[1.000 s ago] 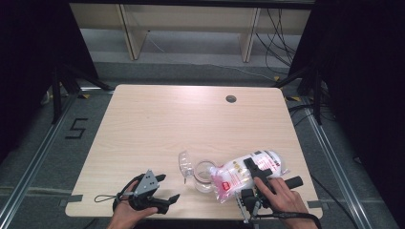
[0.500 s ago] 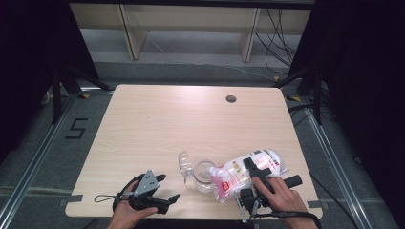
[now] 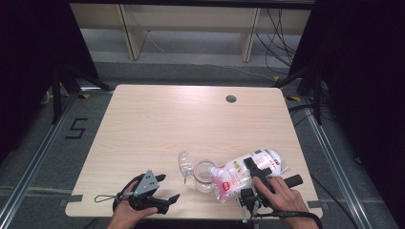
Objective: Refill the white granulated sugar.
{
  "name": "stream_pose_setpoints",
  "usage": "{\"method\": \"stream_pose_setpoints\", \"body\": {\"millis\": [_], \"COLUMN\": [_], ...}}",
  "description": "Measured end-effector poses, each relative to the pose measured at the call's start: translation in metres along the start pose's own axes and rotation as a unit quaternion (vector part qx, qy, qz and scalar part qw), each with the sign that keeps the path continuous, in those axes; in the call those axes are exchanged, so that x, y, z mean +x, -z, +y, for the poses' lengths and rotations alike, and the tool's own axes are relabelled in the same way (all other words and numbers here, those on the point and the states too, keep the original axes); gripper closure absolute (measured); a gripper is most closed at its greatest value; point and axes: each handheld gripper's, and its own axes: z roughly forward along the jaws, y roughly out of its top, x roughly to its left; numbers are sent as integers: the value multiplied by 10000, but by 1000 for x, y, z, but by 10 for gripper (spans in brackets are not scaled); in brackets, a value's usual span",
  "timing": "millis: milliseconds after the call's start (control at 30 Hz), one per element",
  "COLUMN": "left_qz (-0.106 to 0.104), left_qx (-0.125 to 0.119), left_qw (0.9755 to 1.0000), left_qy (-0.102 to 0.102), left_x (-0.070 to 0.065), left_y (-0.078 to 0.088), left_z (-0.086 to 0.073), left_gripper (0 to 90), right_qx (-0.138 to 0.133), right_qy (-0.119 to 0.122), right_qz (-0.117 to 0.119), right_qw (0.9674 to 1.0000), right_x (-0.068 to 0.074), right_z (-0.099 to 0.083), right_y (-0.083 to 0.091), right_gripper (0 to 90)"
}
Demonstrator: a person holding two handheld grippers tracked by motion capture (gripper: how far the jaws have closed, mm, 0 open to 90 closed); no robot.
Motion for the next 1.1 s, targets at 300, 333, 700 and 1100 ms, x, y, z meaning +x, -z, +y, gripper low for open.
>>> {"method": "stream_pose_setpoints", "body": {"millis": [300, 333, 700, 1100], "left_qz": [-2, 12, -6, -25], "left_qx": [41, 37, 16, 86], "left_qw": [10000, 10000, 10000, 10000], "left_qy": [-11, -15, -29, -43], "left_x": [0, 0, 0, 0], "left_y": [1, 1, 0, 1], "left_z": [0, 0, 0, 1], "left_gripper": [169, 169, 170, 171], "right_qx": [-51, -73, -24, -16], "right_qy": [25, 107, -13, 96], "right_qz": [-38, -41, -26, 10], "right_qw": [10000, 9999, 10000, 10000], "right_x": [0, -2, -1, -4], "right_z": [1, 0, 0, -2], "right_y": [0, -1, 0, 1], "right_gripper": [507, 508, 509, 510]}}
